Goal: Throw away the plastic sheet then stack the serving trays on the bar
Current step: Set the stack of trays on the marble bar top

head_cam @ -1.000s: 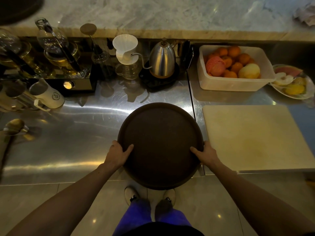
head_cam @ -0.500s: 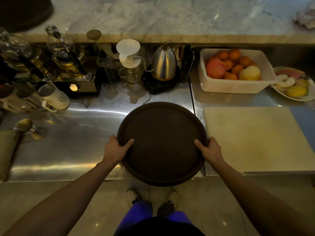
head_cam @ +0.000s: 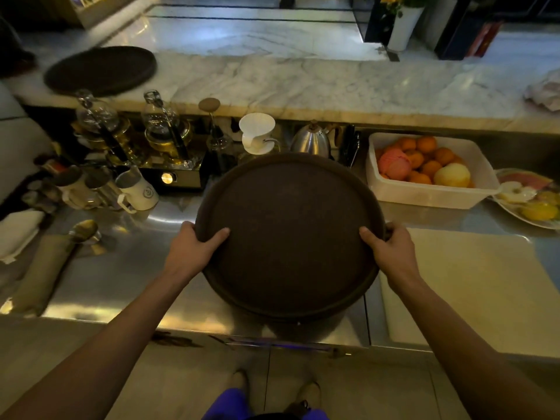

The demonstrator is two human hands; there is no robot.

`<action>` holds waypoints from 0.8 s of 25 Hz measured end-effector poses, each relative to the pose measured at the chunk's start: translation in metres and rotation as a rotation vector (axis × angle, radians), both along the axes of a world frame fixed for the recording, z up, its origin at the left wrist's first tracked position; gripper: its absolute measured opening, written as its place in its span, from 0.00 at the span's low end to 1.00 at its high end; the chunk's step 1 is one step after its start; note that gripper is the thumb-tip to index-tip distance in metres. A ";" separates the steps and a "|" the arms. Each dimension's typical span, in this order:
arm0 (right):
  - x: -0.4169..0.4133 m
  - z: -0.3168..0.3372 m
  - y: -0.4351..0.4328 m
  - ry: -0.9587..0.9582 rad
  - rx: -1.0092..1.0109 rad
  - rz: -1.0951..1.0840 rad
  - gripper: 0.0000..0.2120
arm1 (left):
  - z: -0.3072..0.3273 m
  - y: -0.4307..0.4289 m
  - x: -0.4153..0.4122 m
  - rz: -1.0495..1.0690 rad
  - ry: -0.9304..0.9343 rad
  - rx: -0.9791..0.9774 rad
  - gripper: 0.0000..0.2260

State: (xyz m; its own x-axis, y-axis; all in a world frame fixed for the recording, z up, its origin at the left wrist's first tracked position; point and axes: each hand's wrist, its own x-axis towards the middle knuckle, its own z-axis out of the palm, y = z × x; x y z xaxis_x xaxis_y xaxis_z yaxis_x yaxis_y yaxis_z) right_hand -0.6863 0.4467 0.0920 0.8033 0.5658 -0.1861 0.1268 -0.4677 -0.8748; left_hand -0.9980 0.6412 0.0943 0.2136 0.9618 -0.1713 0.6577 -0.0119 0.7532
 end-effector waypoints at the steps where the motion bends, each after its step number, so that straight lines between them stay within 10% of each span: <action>1: -0.003 0.013 0.008 0.020 0.035 0.004 0.18 | 0.011 0.004 -0.005 0.020 -0.030 0.010 0.30; 20: -0.205 0.214 0.228 -0.052 0.376 0.051 0.14 | 0.215 0.183 -0.233 0.106 -0.210 0.143 0.39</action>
